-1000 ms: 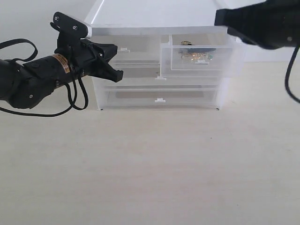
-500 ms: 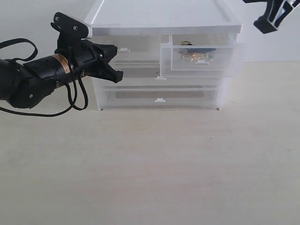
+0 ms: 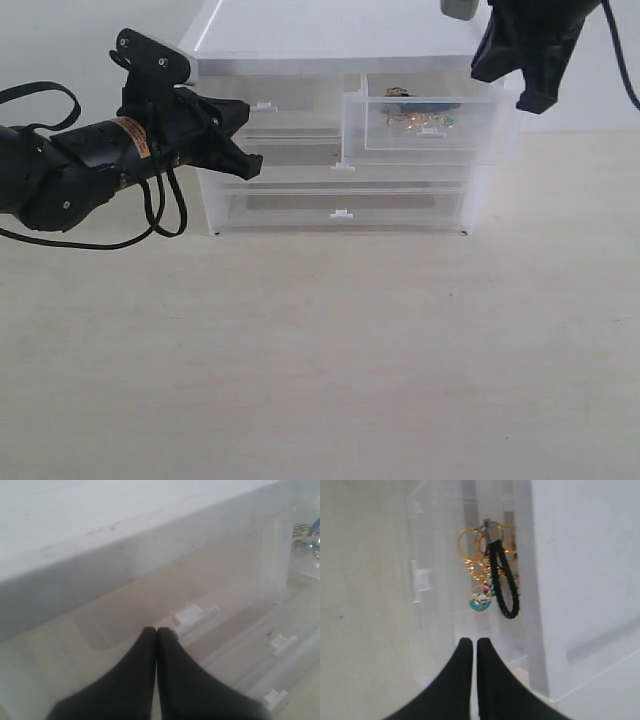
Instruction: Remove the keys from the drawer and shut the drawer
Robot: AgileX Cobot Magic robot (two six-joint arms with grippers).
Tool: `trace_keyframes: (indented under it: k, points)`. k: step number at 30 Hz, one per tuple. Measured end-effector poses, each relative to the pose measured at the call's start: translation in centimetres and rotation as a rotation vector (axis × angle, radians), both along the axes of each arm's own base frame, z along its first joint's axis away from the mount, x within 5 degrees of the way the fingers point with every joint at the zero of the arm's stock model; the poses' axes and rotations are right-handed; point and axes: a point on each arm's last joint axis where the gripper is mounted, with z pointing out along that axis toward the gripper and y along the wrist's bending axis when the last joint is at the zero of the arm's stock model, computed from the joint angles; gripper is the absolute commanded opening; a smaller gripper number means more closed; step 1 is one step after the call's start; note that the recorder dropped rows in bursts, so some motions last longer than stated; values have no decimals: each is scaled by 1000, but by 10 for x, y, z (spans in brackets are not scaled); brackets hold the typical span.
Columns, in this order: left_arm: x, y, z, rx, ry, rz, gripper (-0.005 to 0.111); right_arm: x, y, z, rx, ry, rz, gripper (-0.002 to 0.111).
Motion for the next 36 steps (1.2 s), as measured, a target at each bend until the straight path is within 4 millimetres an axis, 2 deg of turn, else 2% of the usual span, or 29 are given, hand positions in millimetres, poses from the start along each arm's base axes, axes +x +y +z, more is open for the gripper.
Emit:
trace_keyframes:
  k: [4,8,10,16,18,25,27,31,32,33,35,36]
  points:
    - [0,0,0,2,3,1,4,5,1,1,33,-17,-37,0]
    - [0,0,-1,9,13,3,4,2,1,-1,29,29,-39,0]
    - [-1,-2,-4,18,21,-6,4,0,1,-3,29,59,-38,4]
    - [0,-3,-6,20,27,-7,4,-2,4,-3,61,92,-32,44]
    - [0,-3,-6,20,27,-7,4,-2,4,-3,63,94,-32,47]
    - [2,-5,-4,33,24,-16,4,-1,5,-5,68,95,-30,46]
    - [2,-6,-3,45,25,-22,4,3,6,-10,68,97,-32,46]
    - [3,-7,-2,57,27,-29,4,18,10,-32,57,123,-40,43]
    - [4,-7,-2,58,26,-30,4,21,11,-38,54,132,-42,39]
    - [4,-7,-2,60,26,-31,4,23,11,-41,50,138,-42,23]
    - [4,-7,-2,63,26,-31,4,25,11,-48,35,153,-40,0]
    - [4,-7,-2,63,26,-31,4,26,10,-51,15,159,-36,0]
